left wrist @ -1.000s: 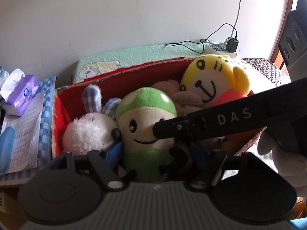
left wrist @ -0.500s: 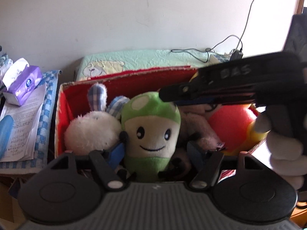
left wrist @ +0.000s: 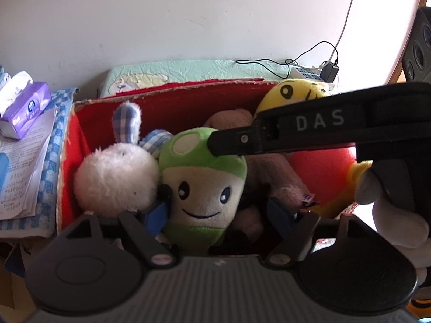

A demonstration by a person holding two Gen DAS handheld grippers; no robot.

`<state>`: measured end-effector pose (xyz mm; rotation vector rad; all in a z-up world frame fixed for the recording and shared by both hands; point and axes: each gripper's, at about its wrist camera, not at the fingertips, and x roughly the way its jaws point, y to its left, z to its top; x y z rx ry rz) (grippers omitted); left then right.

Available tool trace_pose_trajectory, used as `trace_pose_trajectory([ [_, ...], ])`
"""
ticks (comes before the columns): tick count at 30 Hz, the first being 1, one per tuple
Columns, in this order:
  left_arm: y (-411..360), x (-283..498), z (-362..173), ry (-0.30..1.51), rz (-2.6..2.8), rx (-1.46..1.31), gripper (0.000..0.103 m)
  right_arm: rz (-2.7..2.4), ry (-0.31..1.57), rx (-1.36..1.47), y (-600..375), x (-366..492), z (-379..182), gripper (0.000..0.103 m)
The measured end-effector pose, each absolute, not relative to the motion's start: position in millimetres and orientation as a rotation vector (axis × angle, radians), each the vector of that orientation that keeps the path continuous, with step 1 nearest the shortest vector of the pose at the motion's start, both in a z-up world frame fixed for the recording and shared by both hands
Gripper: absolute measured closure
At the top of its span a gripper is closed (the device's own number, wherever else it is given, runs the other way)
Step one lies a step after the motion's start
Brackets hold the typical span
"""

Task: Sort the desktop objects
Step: 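Lower the green plush into the red box beside the white bunny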

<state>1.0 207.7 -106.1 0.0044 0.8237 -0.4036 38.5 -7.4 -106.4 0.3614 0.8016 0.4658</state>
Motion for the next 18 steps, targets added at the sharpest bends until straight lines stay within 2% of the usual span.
trace_pose_trajectory([
  [7, 208, 7, -112, 0.845, -0.387, -0.006, 0.02, 0.482, 0.83, 0.396, -6, 47, -119, 0.073],
  [15, 218, -1, -103, 0.833, -0.364, -0.061, 0.022, 0.493, 0.818, 0.603, -34, 39, -120, 0.072],
  [18, 217, -4, -97, 0.823, -0.344, -0.074, 0.024, 0.472, 0.791, 0.591, -42, 30, -115, 0.072],
])
